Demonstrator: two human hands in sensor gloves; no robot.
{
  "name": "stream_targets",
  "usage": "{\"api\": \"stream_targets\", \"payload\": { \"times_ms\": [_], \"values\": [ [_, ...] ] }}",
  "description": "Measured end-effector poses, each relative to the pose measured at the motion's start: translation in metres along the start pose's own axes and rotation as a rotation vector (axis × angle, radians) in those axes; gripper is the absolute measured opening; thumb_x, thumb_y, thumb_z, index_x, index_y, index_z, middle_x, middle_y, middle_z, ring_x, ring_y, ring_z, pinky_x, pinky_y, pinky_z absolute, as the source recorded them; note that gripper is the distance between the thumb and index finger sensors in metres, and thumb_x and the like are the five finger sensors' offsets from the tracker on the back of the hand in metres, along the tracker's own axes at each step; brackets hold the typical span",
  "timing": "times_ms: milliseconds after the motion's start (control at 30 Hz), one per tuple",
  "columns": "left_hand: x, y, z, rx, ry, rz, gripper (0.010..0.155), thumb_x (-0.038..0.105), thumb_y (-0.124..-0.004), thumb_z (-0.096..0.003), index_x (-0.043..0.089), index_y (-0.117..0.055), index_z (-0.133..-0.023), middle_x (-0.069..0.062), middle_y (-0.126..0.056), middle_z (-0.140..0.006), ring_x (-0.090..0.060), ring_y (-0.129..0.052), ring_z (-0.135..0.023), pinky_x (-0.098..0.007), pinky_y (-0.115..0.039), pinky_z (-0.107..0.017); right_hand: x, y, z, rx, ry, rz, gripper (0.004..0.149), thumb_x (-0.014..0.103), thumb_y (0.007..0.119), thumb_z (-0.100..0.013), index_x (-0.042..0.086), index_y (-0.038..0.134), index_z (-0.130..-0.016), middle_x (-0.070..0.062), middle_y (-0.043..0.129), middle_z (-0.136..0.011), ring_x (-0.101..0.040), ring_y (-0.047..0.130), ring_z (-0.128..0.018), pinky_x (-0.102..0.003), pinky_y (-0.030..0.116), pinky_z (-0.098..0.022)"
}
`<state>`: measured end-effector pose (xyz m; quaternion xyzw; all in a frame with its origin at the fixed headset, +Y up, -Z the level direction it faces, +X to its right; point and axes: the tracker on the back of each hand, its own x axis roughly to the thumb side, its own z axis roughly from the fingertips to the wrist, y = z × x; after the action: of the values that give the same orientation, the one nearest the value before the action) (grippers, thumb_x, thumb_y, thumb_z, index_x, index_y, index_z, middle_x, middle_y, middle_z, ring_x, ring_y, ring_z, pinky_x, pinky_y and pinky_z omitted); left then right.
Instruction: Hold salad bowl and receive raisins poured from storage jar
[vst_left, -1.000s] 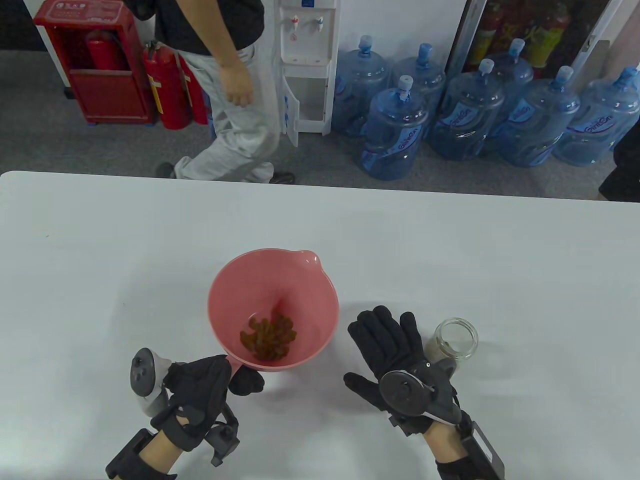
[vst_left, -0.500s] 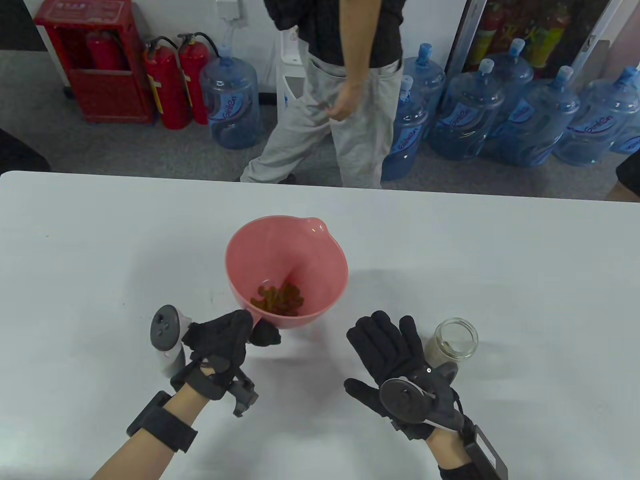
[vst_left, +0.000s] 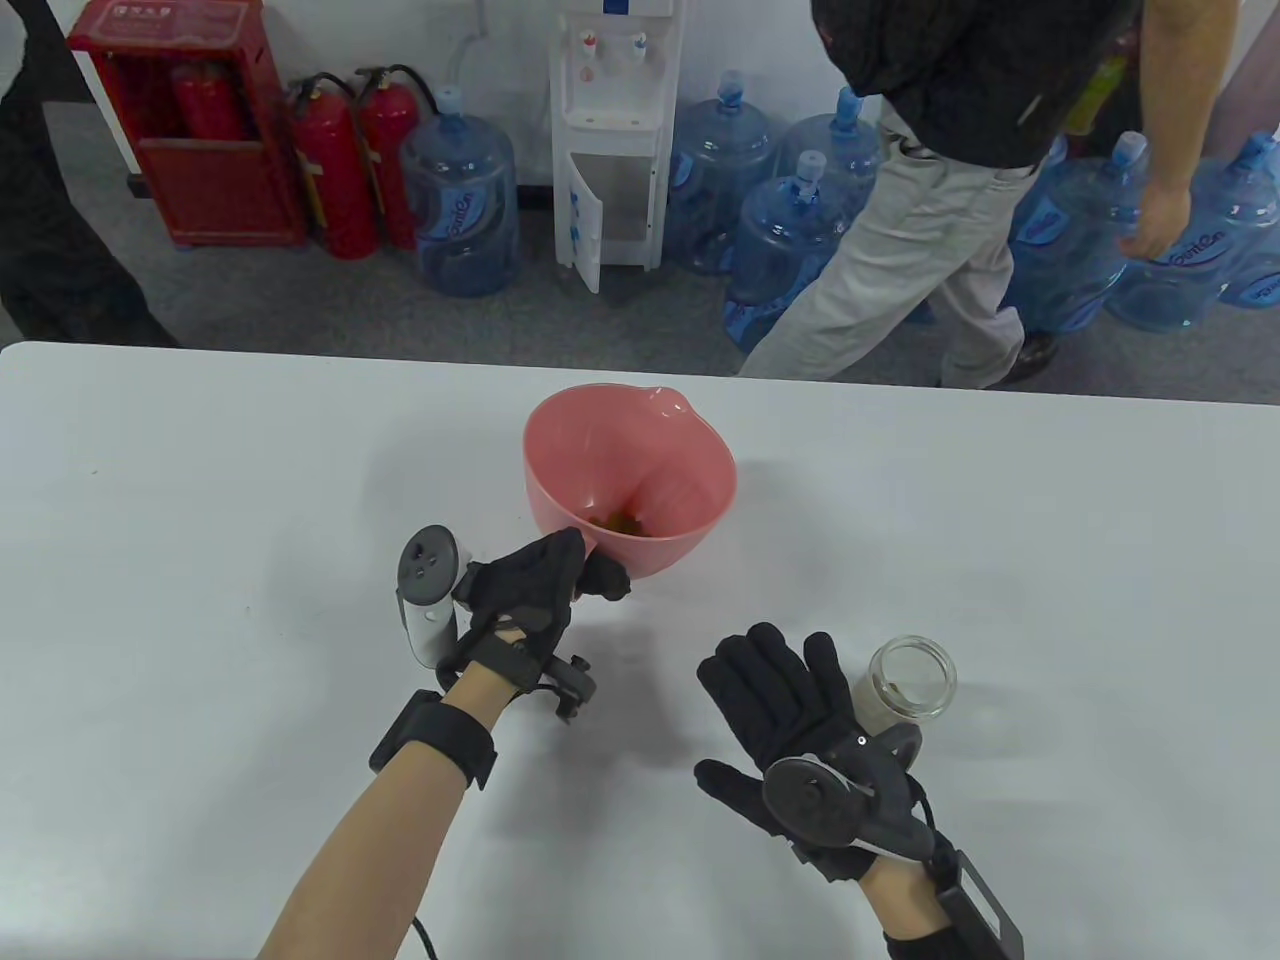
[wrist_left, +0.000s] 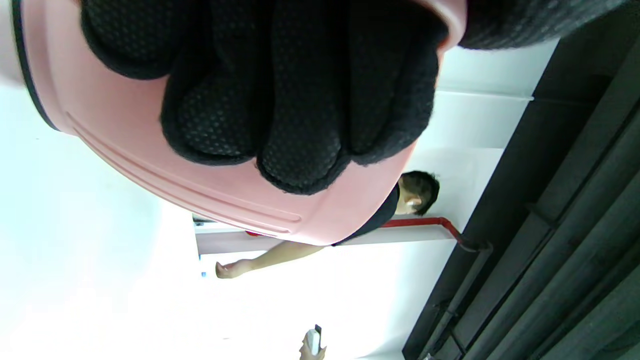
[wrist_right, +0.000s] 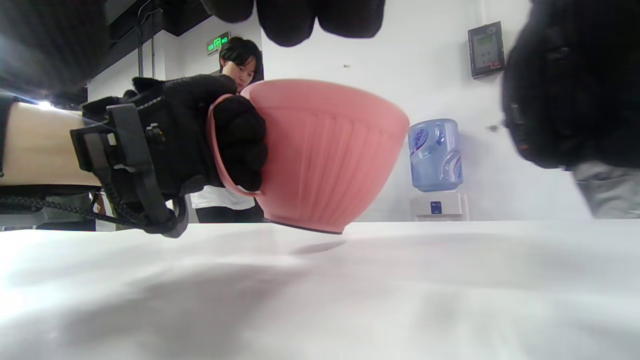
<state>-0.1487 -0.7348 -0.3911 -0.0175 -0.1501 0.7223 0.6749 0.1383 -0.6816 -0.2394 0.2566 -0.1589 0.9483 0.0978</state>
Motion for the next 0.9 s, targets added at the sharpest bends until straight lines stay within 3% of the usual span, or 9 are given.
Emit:
{"api": "stream_targets", "payload": {
  "times_ms": [200, 333, 467, 533, 667, 800, 900],
  "values": [
    [-0.011, 0.007, 0.005, -0.027, 0.035, 0.022, 0.047, 0.052, -0.066, -0.0436, 0.022, -0.101, -0.048, -0.002, -0.107, -0.056, -0.037, -0.102, -0.054, -0.055, -0.074, -0.055, 0.000, 0.000, 0.000, 0.003, 0.000, 0.004, 0.090, 0.071, 0.073, -0.032, 0.039, 0.028, -0.104, 0.006, 0.029, -0.114, -0.024, 0.038, -0.110, -0.057, 0.026, -0.079],
    [-0.011, 0.016, 0.013, -0.093, 0.099, 0.023, 0.049, 0.050, -0.065, -0.0443, 0.017, -0.099, -0.053, -0.007, -0.104, -0.063, -0.041, -0.097, -0.064, -0.056, -0.067, -0.064, 0.000, 0.000, 0.000, 0.004, 0.004, 0.004, 0.090, 0.071, 0.073, -0.032, 0.039, 0.028, -0.104, 0.006, 0.029, -0.114, -0.024, 0.038, -0.110, -0.057, 0.026, -0.079],
    [-0.005, 0.027, 0.025, -0.030, 0.136, -0.133, 0.050, 0.050, -0.063, -0.0443, 0.016, -0.098, -0.057, -0.008, -0.101, -0.064, -0.041, -0.093, -0.069, -0.053, -0.063, -0.068, 0.001, 0.001, -0.001, 0.014, 0.003, 0.005, 0.090, 0.071, 0.073, -0.032, 0.039, 0.028, -0.104, 0.006, 0.030, -0.114, -0.023, 0.038, -0.110, -0.057, 0.026, -0.079],
    [-0.002, 0.033, 0.033, 0.018, 0.167, -0.243, 0.051, 0.052, -0.062, -0.0439, 0.018, -0.097, -0.059, -0.006, -0.100, -0.066, -0.044, -0.088, -0.076, -0.058, -0.059, -0.067, 0.001, 0.001, -0.001, 0.014, 0.004, 0.004, 0.090, 0.071, 0.073, -0.032, 0.039, 0.028, -0.104, 0.006, 0.030, -0.114, -0.023, 0.038, -0.110, -0.057, 0.026, -0.079],
    [-0.001, 0.039, 0.043, 0.016, 0.203, -0.343, 0.052, 0.052, -0.062, -0.0442, 0.017, -0.095, -0.064, -0.008, -0.097, -0.073, -0.042, -0.083, -0.085, -0.059, -0.056, -0.068, 0.002, 0.002, -0.001, 0.018, 0.009, -0.001, 0.090, 0.071, 0.073, -0.032, 0.039, 0.028, -0.104, 0.006, 0.030, -0.114, -0.023, 0.038, -0.110, -0.057, 0.026, -0.079],
    [0.006, 0.041, 0.049, 0.003, 0.216, -0.427, 0.057, 0.054, -0.062, -0.0445, 0.015, -0.090, -0.075, -0.011, -0.088, -0.084, -0.047, -0.073, -0.090, -0.060, -0.049, -0.069, 0.003, 0.004, -0.001, 0.028, 0.010, -0.004, 0.090, 0.071, 0.073, -0.032, 0.039, 0.028, -0.104, 0.006, 0.030, -0.114, -0.024, 0.038, -0.110, -0.057, 0.026, -0.079],
    [0.020, 0.046, 0.057, 0.015, 0.183, -0.594, 0.063, 0.055, -0.062, -0.0449, 0.013, -0.081, -0.088, -0.013, -0.076, -0.095, -0.048, -0.064, -0.096, -0.060, -0.043, -0.071, 0.003, 0.005, -0.002, 0.029, 0.014, -0.019, 0.090, 0.071, 0.073, -0.032, 0.039, 0.028, -0.103, 0.006, 0.029, -0.114, -0.023, 0.038, -0.110, -0.057, 0.026, -0.079]
  ]
}}
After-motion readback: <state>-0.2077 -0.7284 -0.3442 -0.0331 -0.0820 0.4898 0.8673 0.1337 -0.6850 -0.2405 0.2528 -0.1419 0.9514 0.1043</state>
